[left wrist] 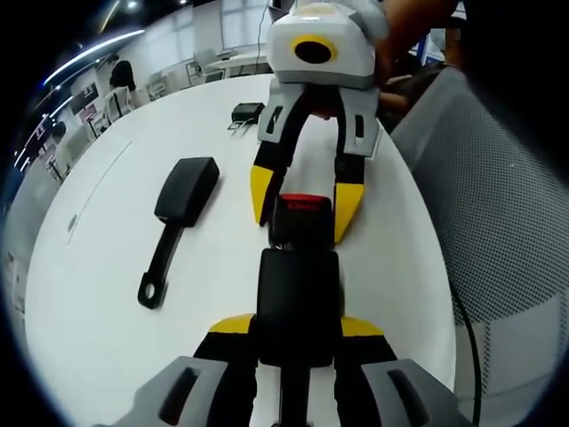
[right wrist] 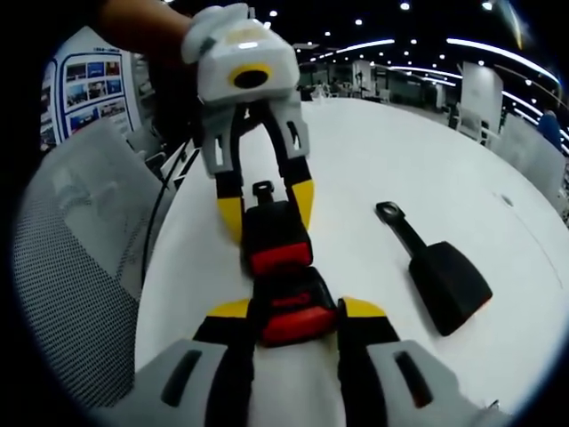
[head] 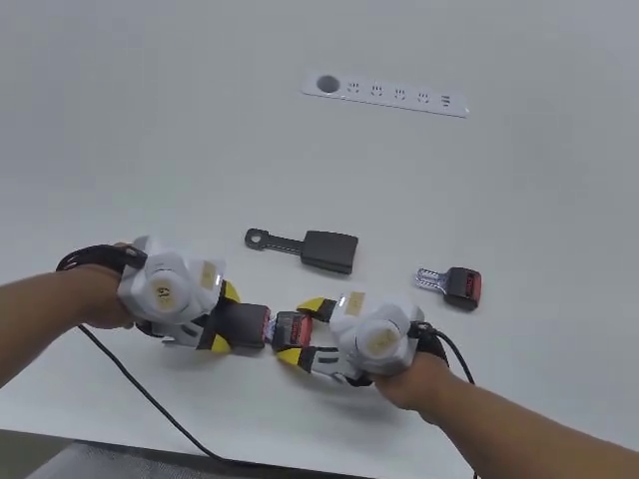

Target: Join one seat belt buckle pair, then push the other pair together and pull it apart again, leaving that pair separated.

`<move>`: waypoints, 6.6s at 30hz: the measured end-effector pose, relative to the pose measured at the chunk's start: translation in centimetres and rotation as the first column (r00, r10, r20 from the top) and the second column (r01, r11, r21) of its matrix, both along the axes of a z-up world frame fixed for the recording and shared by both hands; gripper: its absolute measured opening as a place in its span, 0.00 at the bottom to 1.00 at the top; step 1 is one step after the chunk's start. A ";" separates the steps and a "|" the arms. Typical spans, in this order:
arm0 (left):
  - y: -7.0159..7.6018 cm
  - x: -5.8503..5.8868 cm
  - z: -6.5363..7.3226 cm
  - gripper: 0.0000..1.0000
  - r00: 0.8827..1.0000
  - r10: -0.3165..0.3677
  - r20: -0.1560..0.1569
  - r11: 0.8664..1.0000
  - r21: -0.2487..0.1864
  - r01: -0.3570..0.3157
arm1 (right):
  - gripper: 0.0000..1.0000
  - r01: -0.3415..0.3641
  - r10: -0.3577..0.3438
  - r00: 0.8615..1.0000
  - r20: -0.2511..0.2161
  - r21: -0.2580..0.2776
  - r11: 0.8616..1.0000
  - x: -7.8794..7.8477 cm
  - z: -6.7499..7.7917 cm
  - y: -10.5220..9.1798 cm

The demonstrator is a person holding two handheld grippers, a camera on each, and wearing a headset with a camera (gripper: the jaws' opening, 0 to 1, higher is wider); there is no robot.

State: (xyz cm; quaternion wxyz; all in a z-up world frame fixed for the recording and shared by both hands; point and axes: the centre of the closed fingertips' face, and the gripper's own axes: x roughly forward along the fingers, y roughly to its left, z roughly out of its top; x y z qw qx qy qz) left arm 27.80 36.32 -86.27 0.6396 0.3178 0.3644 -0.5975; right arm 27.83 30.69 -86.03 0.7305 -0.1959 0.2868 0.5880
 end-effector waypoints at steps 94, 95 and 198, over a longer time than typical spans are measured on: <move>-3.8 2.4 5.4 0.83 0.991 0.126 0.038 0.976 -0.185 -0.116 | 0.84 0.162 -0.164 0.986 -0.004 0.189 0.969 2.8 5.3 -6.0; -4.1 3.0 5.7 0.83 0.989 0.137 0.050 0.974 -0.190 -0.125 | 0.84 0.175 -0.176 0.984 -0.007 0.188 0.966 3.1 5.4 -6.6; -9.7 11.8 1.1 0.34 0.998 -0.053 0.027 0.991 -0.124 0.056 | 0.37 0.070 -0.070 0.998 -0.006 0.057 0.996 10.1 0.6 -20.6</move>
